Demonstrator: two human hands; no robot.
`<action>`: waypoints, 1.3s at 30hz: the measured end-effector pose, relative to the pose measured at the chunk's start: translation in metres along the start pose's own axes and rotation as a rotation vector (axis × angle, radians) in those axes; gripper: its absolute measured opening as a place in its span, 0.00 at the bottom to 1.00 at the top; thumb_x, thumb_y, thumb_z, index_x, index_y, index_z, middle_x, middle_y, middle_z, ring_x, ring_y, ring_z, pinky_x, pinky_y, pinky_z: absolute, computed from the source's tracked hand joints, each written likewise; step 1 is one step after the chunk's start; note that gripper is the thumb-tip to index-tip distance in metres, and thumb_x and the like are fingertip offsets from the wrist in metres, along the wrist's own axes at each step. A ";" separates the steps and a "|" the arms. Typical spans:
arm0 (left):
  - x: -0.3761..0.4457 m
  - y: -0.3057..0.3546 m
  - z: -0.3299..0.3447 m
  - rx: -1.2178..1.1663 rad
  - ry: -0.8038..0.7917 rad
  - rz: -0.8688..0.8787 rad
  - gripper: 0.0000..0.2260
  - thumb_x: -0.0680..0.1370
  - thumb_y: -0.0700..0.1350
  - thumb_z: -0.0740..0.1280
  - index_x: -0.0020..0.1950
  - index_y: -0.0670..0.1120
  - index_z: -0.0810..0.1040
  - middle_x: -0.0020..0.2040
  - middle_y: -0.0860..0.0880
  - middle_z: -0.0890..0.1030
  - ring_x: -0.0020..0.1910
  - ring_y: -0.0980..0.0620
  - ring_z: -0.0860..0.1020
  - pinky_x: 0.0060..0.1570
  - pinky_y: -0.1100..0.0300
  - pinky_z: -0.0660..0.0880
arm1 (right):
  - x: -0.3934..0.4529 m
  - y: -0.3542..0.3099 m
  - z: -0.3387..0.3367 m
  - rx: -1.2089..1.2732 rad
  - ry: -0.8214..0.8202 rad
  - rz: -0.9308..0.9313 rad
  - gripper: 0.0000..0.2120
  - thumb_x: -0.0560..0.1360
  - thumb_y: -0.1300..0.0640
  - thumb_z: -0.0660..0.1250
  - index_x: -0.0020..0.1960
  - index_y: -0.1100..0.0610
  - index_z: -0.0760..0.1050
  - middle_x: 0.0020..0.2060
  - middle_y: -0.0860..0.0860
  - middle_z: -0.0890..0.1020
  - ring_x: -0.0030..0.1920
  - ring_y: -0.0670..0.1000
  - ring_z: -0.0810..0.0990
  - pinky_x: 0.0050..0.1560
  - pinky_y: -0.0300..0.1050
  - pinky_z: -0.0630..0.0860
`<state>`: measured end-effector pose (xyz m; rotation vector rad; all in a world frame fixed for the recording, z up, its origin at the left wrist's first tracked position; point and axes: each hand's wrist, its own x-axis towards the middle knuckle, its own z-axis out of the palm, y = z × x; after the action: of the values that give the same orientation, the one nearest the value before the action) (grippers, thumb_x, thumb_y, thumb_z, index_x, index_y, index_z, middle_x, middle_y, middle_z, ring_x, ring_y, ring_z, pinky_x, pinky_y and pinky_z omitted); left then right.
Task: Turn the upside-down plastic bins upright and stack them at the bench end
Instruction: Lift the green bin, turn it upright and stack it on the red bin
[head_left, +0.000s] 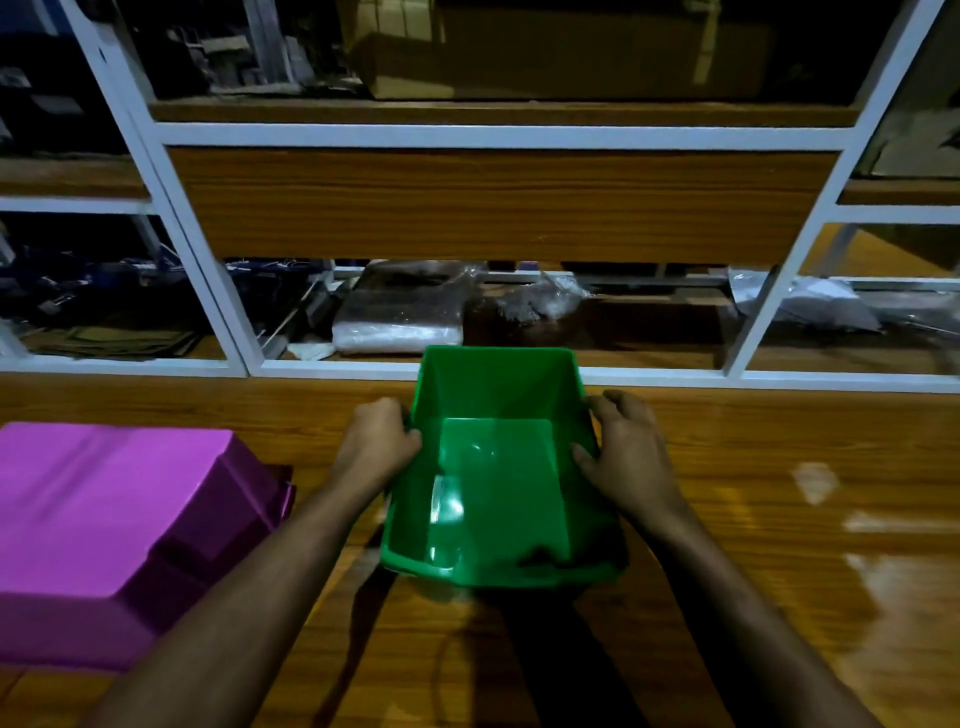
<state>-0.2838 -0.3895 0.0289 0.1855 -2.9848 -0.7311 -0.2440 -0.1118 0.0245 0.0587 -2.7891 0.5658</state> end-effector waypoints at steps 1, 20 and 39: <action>-0.001 -0.003 0.002 -0.088 -0.003 -0.038 0.04 0.77 0.42 0.69 0.51 0.46 0.81 0.44 0.50 0.81 0.35 0.57 0.76 0.32 0.63 0.73 | 0.000 0.001 0.001 0.049 -0.015 0.040 0.30 0.71 0.52 0.73 0.71 0.56 0.70 0.66 0.57 0.73 0.67 0.59 0.70 0.66 0.54 0.71; -0.008 -0.025 0.002 -0.736 -0.167 -0.127 0.05 0.77 0.42 0.70 0.51 0.50 0.78 0.48 0.46 0.84 0.47 0.47 0.83 0.41 0.54 0.80 | 0.010 0.012 0.010 0.772 -0.278 0.424 0.18 0.79 0.54 0.66 0.68 0.54 0.73 0.49 0.54 0.85 0.49 0.53 0.84 0.53 0.58 0.81; -0.008 -0.049 -0.003 -1.245 -0.549 -0.304 0.19 0.76 0.35 0.64 0.66 0.45 0.76 0.59 0.42 0.81 0.53 0.45 0.79 0.50 0.49 0.77 | 0.020 0.027 0.004 1.150 -0.553 0.531 0.09 0.80 0.62 0.62 0.57 0.56 0.79 0.51 0.55 0.84 0.56 0.57 0.80 0.47 0.48 0.81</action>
<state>-0.2704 -0.4327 0.0085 0.3815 -2.2276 -2.7819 -0.2667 -0.0881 0.0161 -0.3358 -2.4648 2.5043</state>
